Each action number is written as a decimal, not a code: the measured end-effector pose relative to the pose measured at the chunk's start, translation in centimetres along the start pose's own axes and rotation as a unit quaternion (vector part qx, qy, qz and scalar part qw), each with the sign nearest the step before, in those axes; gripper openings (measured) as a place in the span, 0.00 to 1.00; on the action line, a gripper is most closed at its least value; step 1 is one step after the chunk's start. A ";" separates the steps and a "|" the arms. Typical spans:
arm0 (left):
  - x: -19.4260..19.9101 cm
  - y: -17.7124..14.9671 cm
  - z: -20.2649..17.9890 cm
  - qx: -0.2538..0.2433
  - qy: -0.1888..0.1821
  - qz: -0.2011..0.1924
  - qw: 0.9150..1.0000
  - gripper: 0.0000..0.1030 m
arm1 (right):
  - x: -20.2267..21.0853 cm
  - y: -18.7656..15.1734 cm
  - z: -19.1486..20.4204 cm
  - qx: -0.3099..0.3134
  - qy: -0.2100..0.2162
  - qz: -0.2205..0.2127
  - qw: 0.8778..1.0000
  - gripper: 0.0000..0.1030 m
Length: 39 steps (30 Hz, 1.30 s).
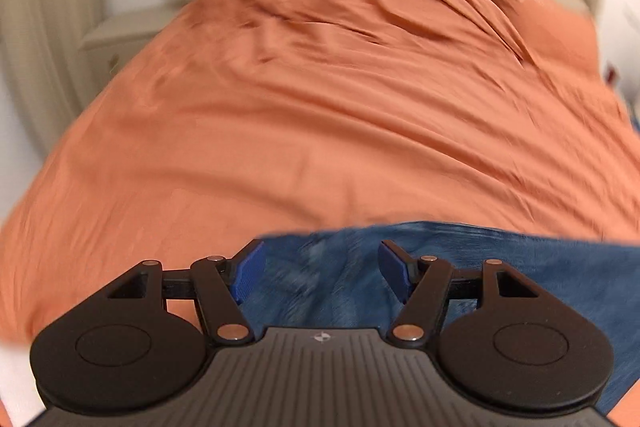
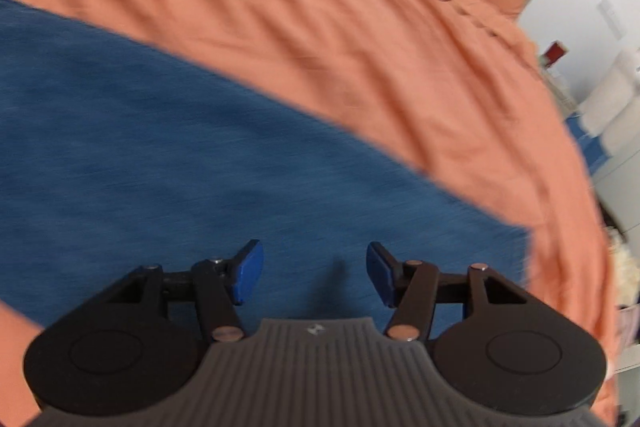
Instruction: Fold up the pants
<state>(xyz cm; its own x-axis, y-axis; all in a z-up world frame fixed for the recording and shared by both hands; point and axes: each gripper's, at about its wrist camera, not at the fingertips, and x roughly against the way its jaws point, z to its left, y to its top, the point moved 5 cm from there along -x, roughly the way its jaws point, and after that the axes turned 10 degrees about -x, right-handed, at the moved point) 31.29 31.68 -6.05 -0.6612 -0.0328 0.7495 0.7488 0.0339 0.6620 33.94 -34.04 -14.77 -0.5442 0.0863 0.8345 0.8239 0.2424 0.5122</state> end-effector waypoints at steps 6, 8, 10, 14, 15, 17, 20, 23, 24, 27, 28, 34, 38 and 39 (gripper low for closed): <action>0.7 -7.2 6.9 0.182 -0.010 -0.001 0.983 0.74 | 1.1 -1.3 5.6 -0.032 0.052 -0.018 0.998 0.52; 0.4 -9.7 8.0 0.258 -0.043 -0.007 0.965 0.74 | 1.3 -1.4 7.0 -0.038 0.057 -0.021 0.997 0.52; -0.8 -12.1 8.6 0.336 -0.081 -0.008 0.939 0.74 | 1.1 -1.3 7.8 -0.050 0.063 -0.023 0.997 0.52; -3.7 -14.0 8.7 0.416 -0.125 -0.030 0.900 0.74 | 0.4 -1.2 8.6 -0.065 0.059 -0.017 0.996 0.52; -4.4 -13.9 8.6 0.429 -0.133 -0.039 0.893 0.72 | 0.2 -1.1 8.5 -0.070 0.057 -0.016 0.996 0.52; -5.4 -13.4 7.8 0.433 -0.132 -0.045 0.891 0.63 | 0.0 -1.2 8.6 -0.083 0.053 -0.014 0.995 0.52; -6.0 -11.8 7.3 0.406 -0.089 -0.037 0.909 0.37 | 0.2 -1.2 8.7 -0.091 0.049 -0.013 0.995 0.52; -3.6 -9.2 6.2 0.328 -0.045 -0.052 0.942 0.22 | 0.4 -1.3 8.7 -0.085 0.044 -0.012 0.995 0.52; -2.1 -7.9 5.3 0.289 -0.028 -0.066 0.955 0.21 | 0.5 -1.4 8.6 -0.082 0.040 -0.013 0.996 0.52; 1.8 -5.2 2.7 0.187 0.011 -0.103 0.977 0.21 | 0.7 -1.7 8.0 -0.072 0.017 -0.018 0.997 0.52; 1.6 -5.0 2.6 0.172 0.024 -0.097 0.980 0.21 | 0.6 -1.9 7.6 -0.073 0.011 -0.017 0.997 0.52; -4.7 -8.3 3.4 0.145 0.068 -0.004 0.987 0.22 | -0.8 -2.7 4.9 -0.140 0.035 0.000 0.990 0.53; -5.3 -9.1 3.4 0.150 0.068 0.012 0.986 0.26 | -1.5 -3.2 4.3 -0.147 0.053 0.006 0.988 0.54; -5.1 -8.7 3.3 0.143 0.070 0.020 0.987 0.28 | -1.7 -3.3 4.2 -0.151 0.056 0.008 0.987 0.55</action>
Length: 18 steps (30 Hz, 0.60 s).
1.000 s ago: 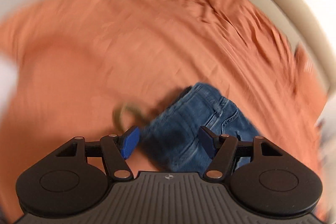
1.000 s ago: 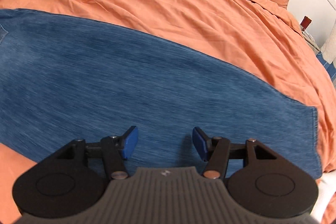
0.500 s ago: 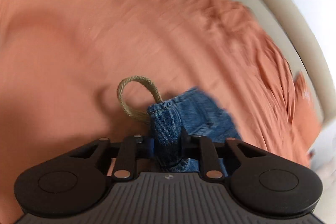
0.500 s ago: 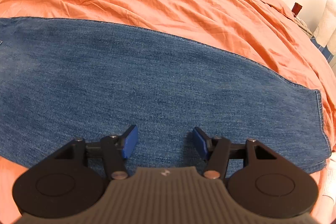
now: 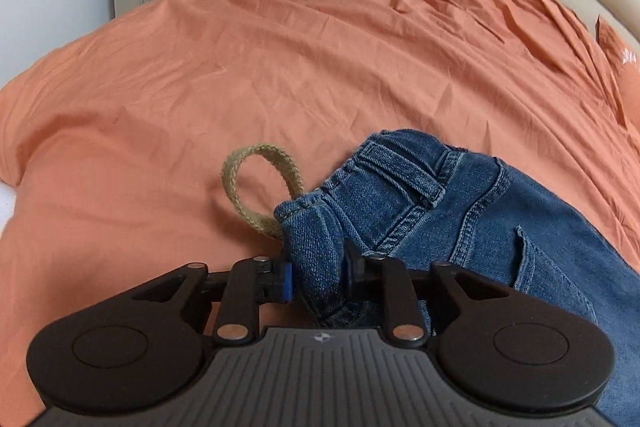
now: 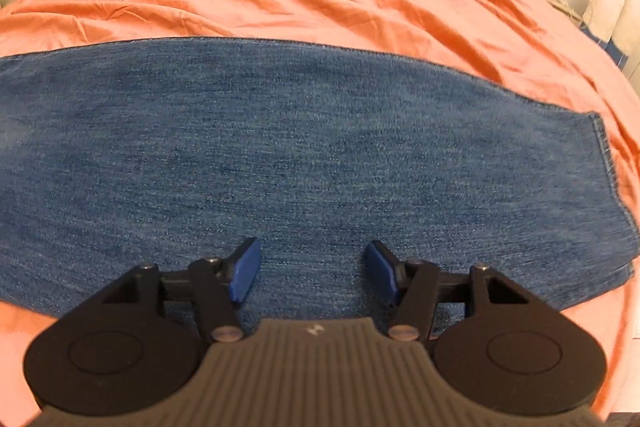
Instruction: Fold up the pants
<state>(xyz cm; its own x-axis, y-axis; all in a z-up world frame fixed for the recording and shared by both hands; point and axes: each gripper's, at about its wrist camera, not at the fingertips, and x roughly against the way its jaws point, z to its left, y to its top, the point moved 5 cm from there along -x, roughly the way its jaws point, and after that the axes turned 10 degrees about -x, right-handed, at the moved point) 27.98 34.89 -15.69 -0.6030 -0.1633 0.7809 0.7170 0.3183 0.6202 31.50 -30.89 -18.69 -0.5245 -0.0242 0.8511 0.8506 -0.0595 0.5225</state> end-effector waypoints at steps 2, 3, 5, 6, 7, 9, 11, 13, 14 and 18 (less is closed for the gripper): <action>0.9 0.6 -0.2 -0.019 0.012 0.004 1.000 0.39 | -0.1 0.0 -0.2 -0.006 0.003 0.000 1.000 0.55; 1.5 1.1 -0.4 -0.027 0.024 0.002 0.999 0.43 | 0.0 0.1 -0.2 -0.007 0.004 -0.002 1.000 0.55; 3.1 1.5 -0.9 -0.043 0.038 -0.012 0.998 0.46 | 0.7 0.2 -0.6 -0.018 0.015 -0.012 1.000 0.53; 4.1 1.4 -1.3 -0.050 0.044 -0.021 0.998 0.46 | 1.3 0.3 -1.2 -0.030 0.024 -0.021 0.999 0.53; 4.9 1.5 -1.7 -0.057 0.054 -0.031 0.996 0.46 | 1.9 0.4 -2.1 -0.046 0.031 -0.032 0.998 0.53; 6.8 1.6 -2.9 -0.072 0.077 -0.061 0.992 0.46 | 3.1 0.8 -4.1 -0.081 0.037 -0.053 0.995 0.53; 8.1 1.5 -4.1 -0.082 0.078 -0.075 0.991 0.46 | 4.4 1.3 -7.1 -0.119 0.034 -0.076 0.989 0.53; 8.8 1.3 -5.8 -0.096 0.074 -0.076 0.990 0.45 | 5.6 1.8 -10.9 -0.167 0.022 -0.093 0.981 0.52; 9.0 1.1 -6.7 -0.102 0.060 -0.073 0.990 0.45 | 6.1 1.9 -12.9 -0.198 0.020 -0.099 0.975 0.49; 8.4 -0.1 -9.9 -0.115 0.036 -0.043 0.992 0.41 | 7.4 1.0 -22.0 -0.341 0.026 -0.120 0.932 0.45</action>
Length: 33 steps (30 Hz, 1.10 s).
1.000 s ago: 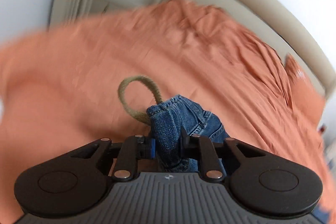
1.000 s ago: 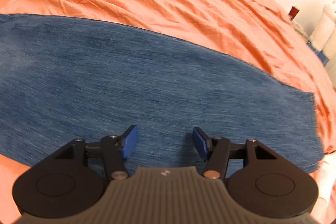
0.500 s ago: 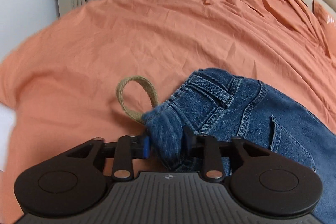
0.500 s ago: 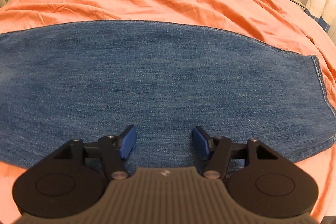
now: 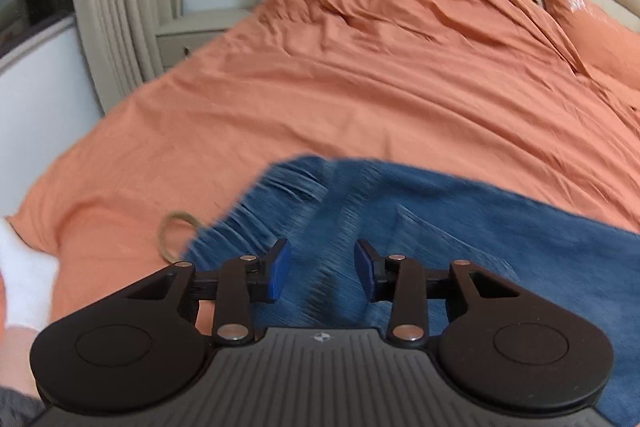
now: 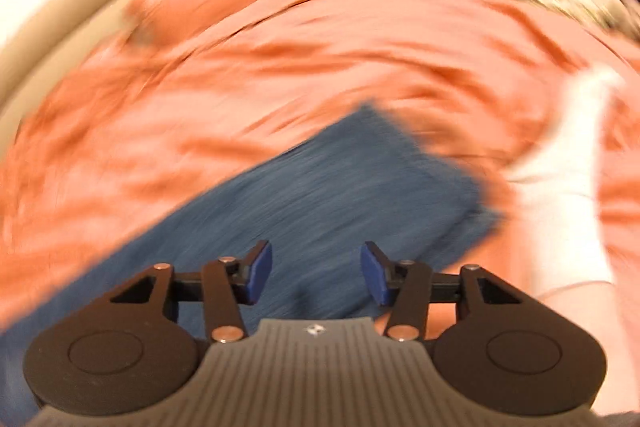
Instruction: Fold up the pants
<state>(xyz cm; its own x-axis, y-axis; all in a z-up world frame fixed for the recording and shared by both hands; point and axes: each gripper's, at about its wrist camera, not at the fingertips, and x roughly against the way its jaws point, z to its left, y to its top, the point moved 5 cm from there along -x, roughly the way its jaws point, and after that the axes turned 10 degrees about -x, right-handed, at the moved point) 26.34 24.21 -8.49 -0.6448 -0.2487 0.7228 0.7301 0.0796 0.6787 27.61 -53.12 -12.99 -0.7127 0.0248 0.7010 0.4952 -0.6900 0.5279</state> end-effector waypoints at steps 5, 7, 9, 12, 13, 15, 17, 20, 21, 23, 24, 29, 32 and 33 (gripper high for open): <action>-0.6 -0.9 -3.5 -0.005 -0.025 0.021 0.999 0.31 | -0.3 2.9 -5.9 -0.091 0.009 -0.002 0.996 0.39; -0.7 -1.1 -4.8 -0.014 -0.027 0.028 0.999 0.30 | -0.9 3.4 -7.2 -0.108 0.010 0.003 0.994 0.38; -0.7 -1.2 -5.9 -0.026 -0.029 0.032 0.999 0.30 | -1.9 3.5 -8.4 -0.132 0.013 0.012 0.991 0.37; -0.7 -1.2 -7.0 -0.033 -0.031 0.037 0.998 0.30 | -3.5 3.9 -9.4 -0.166 0.029 0.026 0.985 0.34; -0.8 -1.2 -7.2 -0.032 -0.033 0.039 0.998 0.30 | -3.8 4.2 -9.5 -0.176 0.035 0.029 0.983 0.34; -0.9 -1.3 -7.6 -0.030 -0.034 0.042 0.998 0.30 | -4.7 4.5 -9.4 -0.184 0.042 0.037 0.981 0.25; -0.9 -1.4 -8.0 -0.033 -0.035 0.042 0.998 0.30 | -5.3 4.4 -9.6 -0.192 0.045 0.043 0.979 0.00; -0.4 -1.4 -8.7 -0.043 -0.044 0.037 0.997 0.30 | -3.4 4.8 -8.7 -0.178 0.065 0.014 0.982 0.00; -0.3 -1.4 -9.0 -0.048 -0.047 0.034 0.997 0.30 | -2.0 5.1 -8.0 -0.162 0.076 0.002 0.984 0.00; -0.1 -1.2 -9.5 -0.060 -0.053 0.034 0.996 0.30 | 0.1 5.6 -7.0 -0.130 0.078 -0.022 0.988 0.00; -0.1 -1.2 -9.8 -0.066 -0.056 0.034 0.996 0.30 | 0.4 5.6 -6.9 -0.116 0.071 -0.024 0.990 0.00; 0.9 -1.3 -11.6 -0.090 -0.090 0.032 0.991 0.30 | -3.1 4.1 -9.2 -0.123 0.004 0.024 0.992 0.00; 1.8 -1.9 -12.8 -0.119 -0.113 0.035 0.986 0.30 | -3.5 4.4 -9.2 -0.120 -0.008 0.023 0.992 0.00; 2.1 -2.2 -13.2 -0.130 -0.120 0.037 0.984 0.30 | -3.8 4.3 -9.0 -0.108 -0.018 0.026 0.994 0.00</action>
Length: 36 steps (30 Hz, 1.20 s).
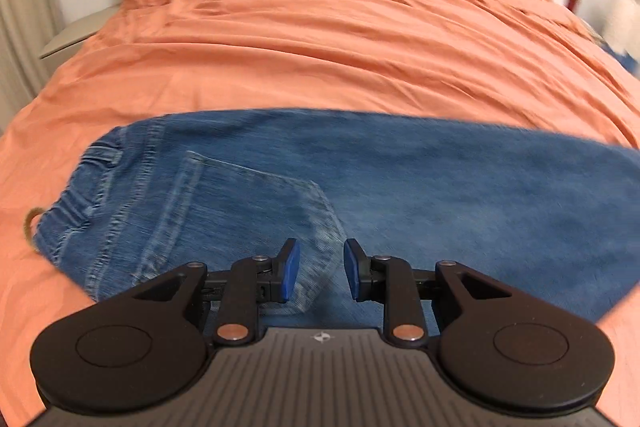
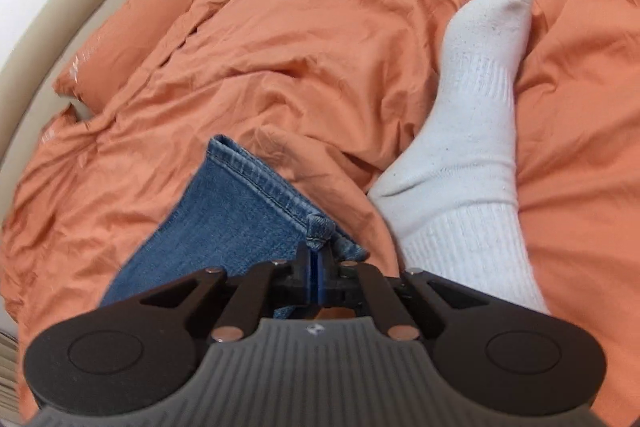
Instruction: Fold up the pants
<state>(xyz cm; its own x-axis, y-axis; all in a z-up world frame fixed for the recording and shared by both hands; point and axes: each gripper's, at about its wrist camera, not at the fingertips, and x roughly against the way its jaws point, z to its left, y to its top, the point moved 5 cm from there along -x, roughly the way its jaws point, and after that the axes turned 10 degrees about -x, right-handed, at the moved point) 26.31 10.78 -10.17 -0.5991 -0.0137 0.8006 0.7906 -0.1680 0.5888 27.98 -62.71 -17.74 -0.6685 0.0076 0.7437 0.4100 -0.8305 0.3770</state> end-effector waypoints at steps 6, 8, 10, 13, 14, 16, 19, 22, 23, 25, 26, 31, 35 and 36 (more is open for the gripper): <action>2.0 -1.6 -1.6 -0.032 -0.030 0.002 0.999 0.30 | 0.7 -0.4 -0.4 -0.006 -0.030 -0.011 0.999 0.39; 2.8 -2.4 -1.9 -0.033 -0.042 0.003 0.999 0.30 | 1.6 -1.0 -0.9 -0.020 -0.010 -0.003 1.000 0.41; 3.4 -3.4 -2.5 -0.041 -0.057 0.008 0.998 0.30 | 2.3 -1.5 -1.1 -0.030 0.019 0.011 0.999 0.41; 4.0 -5.7 -3.9 -0.069 -0.073 0.025 0.995 0.31 | 2.7 -2.0 -0.9 -0.030 0.044 0.022 0.998 0.41; 4.0 -6.5 -4.6 -0.080 -0.075 0.031 0.993 0.34 | 2.5 -2.2 -0.8 -0.033 0.049 0.029 0.998 0.41; 3.7 -8.1 -6.0 -0.096 -0.075 0.039 0.992 0.38 | 1.8 -2.6 -0.7 -0.042 0.052 0.046 0.997 0.43; 2.3 -9.6 -7.6 -0.098 -0.069 0.043 0.992 0.50 | 1.1 -2.9 -0.6 -0.048 0.048 0.055 0.996 0.46; 0.9 -9.9 -8.8 -0.081 -0.055 0.017 0.995 0.55 | 0.8 -3.0 -0.4 -0.046 0.051 0.056 0.996 0.49; 0.6 -9.5 -9.0 -0.069 -0.051 -0.001 0.996 0.55 | 0.7 -3.1 -0.3 -0.044 0.051 0.057 0.996 0.49; 0.3 -8.9 -8.8 -0.035 -0.043 -0.029 0.998 0.55 | 0.6 -3.1 -0.2 -0.040 0.050 0.057 0.996 0.49; 0.3 -8.6 -8.6 -0.015 -0.044 -0.038 0.998 0.55 | 0.6 -3.1 -0.2 -0.039 0.051 0.056 0.996 0.49; 0.8 -7.2 -7.0 0.086 -0.068 -0.065 0.992 0.55 | 0.3 -3.0 -0.1 -0.039 0.050 0.055 0.996 0.49; -0.7 -6.9 -6.9 0.118 -0.062 -0.025 0.991 0.53 | 0.0 -3.1 0.1 -0.035 0.045 0.054 0.997 0.49; -1.2 -6.9 -7.0 0.121 -0.057 -0.015 0.991 0.47 | 0.0 -3.1 0.1 -0.035 0.045 0.053 0.997 0.49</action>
<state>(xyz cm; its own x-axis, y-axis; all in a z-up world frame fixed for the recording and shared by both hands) 20.73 5.03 -15.99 -0.6161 0.1016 0.7811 0.7877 0.0747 0.6115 26.78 -60.13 -18.84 -0.6774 -0.1304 0.7240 0.4398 -0.8607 0.2565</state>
